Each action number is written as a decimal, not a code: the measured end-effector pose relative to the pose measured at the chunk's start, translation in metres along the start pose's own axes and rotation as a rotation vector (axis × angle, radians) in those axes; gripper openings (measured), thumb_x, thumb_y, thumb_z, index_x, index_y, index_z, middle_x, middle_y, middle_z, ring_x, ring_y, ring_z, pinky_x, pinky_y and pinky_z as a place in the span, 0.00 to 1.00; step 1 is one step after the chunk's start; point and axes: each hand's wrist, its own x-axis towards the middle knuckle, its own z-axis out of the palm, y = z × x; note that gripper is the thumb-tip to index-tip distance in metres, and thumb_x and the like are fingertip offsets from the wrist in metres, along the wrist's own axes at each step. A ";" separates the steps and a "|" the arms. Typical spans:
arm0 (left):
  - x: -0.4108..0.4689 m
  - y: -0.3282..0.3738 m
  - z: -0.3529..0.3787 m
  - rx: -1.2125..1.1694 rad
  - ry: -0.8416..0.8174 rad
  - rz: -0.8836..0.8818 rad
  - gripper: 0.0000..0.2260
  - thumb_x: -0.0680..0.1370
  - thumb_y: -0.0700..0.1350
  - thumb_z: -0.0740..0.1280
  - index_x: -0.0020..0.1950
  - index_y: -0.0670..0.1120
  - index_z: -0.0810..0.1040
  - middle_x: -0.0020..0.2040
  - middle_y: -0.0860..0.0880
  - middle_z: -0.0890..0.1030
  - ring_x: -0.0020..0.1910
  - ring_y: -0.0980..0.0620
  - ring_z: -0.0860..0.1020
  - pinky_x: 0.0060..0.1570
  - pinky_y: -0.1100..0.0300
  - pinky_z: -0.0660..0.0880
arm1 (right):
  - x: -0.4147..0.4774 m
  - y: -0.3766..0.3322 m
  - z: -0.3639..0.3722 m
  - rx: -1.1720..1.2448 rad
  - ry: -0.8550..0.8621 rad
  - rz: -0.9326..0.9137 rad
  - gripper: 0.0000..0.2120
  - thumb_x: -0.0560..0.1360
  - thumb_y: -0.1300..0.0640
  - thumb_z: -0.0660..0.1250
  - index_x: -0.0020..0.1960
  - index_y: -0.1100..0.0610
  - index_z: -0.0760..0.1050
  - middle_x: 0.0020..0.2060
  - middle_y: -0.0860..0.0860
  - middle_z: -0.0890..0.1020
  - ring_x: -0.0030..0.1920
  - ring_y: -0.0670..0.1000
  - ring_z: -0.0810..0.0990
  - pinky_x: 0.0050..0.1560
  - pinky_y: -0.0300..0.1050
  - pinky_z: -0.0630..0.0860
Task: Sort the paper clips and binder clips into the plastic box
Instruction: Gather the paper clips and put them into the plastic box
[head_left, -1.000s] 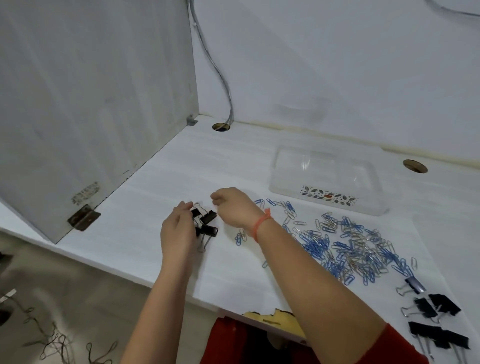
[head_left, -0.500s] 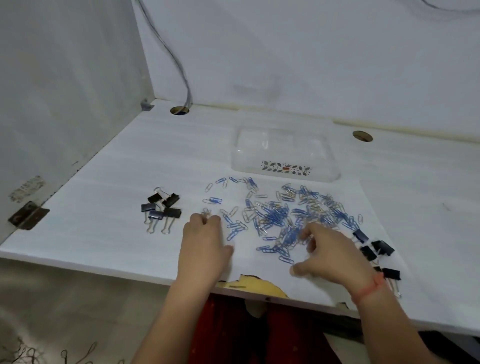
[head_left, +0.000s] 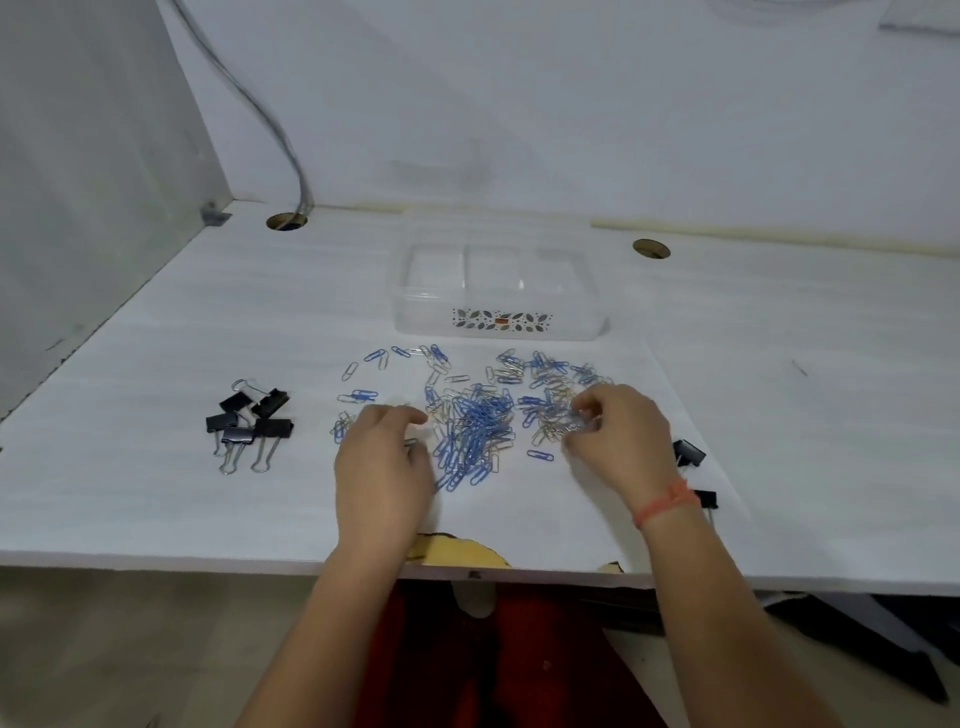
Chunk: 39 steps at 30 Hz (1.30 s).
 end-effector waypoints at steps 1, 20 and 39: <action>0.002 0.001 0.003 0.021 -0.005 -0.003 0.14 0.73 0.35 0.63 0.55 0.45 0.80 0.55 0.46 0.79 0.51 0.47 0.76 0.45 0.62 0.64 | 0.003 0.004 -0.002 -0.071 -0.035 0.028 0.10 0.67 0.62 0.70 0.49 0.60 0.79 0.45 0.53 0.81 0.47 0.55 0.79 0.42 0.40 0.70; 0.023 0.073 0.056 -0.077 -0.176 0.204 0.14 0.75 0.36 0.62 0.57 0.45 0.81 0.55 0.48 0.80 0.55 0.49 0.76 0.47 0.65 0.63 | 0.059 0.055 -0.055 -0.116 -0.085 0.228 0.13 0.65 0.62 0.74 0.50 0.59 0.83 0.50 0.54 0.85 0.52 0.55 0.81 0.47 0.39 0.72; 0.021 0.058 0.044 -0.027 -0.046 0.085 0.12 0.75 0.37 0.65 0.56 0.45 0.81 0.55 0.46 0.81 0.54 0.45 0.77 0.50 0.59 0.68 | 0.077 0.029 -0.032 -0.065 -0.071 0.099 0.13 0.69 0.66 0.66 0.51 0.60 0.82 0.51 0.56 0.84 0.54 0.55 0.81 0.55 0.42 0.74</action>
